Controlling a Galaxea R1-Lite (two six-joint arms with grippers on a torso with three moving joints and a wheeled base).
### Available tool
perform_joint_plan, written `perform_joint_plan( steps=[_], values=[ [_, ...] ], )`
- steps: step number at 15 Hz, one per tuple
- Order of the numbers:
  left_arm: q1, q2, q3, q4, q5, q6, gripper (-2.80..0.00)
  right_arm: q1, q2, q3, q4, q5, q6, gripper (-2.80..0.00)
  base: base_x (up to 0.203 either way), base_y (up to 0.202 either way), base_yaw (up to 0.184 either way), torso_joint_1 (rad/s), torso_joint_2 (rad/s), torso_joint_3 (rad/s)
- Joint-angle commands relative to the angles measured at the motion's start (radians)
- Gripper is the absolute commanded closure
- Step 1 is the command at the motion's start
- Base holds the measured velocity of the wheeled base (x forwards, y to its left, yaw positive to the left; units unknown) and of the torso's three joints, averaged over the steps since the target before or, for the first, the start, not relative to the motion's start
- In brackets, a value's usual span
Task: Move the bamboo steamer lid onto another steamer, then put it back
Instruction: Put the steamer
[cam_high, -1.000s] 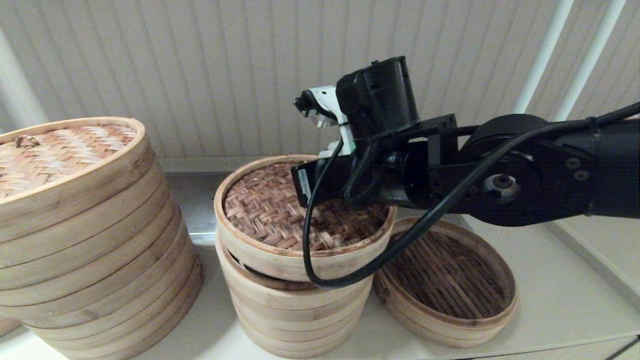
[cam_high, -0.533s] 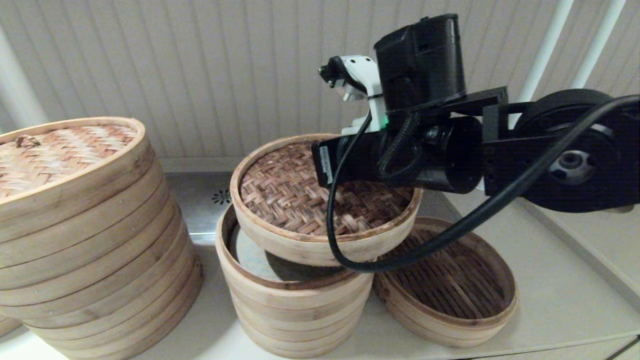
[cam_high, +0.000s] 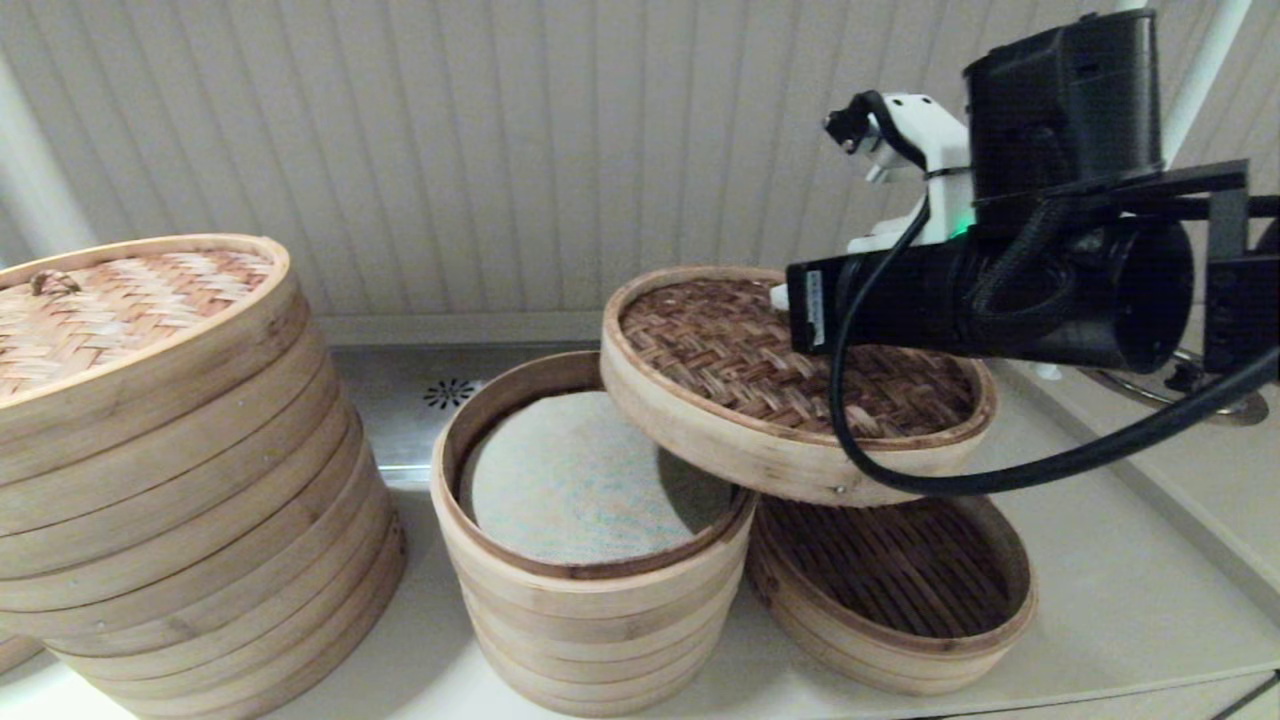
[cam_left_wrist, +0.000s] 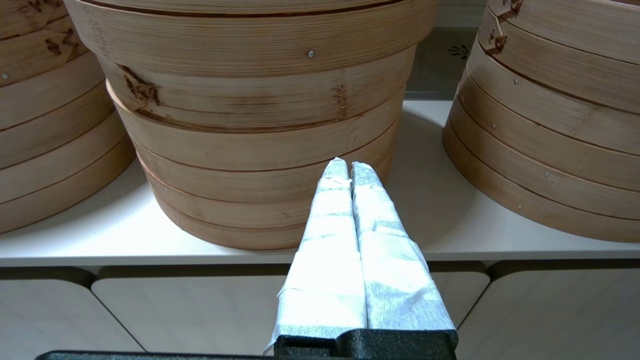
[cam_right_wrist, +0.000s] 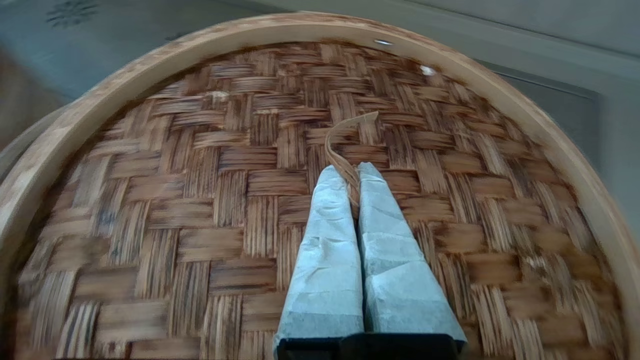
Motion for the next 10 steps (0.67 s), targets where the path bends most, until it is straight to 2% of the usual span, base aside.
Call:
perform_joint_plan(
  steps=[1,6,10],
  values=[
    [0.000,0.000,0.000,0.000,0.001,0.000,0.00,-0.057,-0.091,0.054,0.001,0.003,0.000,0.00,0.000,0.000,0.000,0.000,0.00,0.000],
    [0.000,0.000,0.000,0.000,0.001,-0.001,0.00,-0.224,-0.198,0.241,-0.004,0.026,-0.004,0.00,0.000,0.000,0.000,0.000,0.00,0.000],
    [0.000,0.000,0.000,0.000,0.000,-0.002,0.00,-0.323,-0.231,0.356,-0.114,0.071,-0.004,0.00,0.000,0.000,0.000,0.000,0.00,0.000]
  ],
)
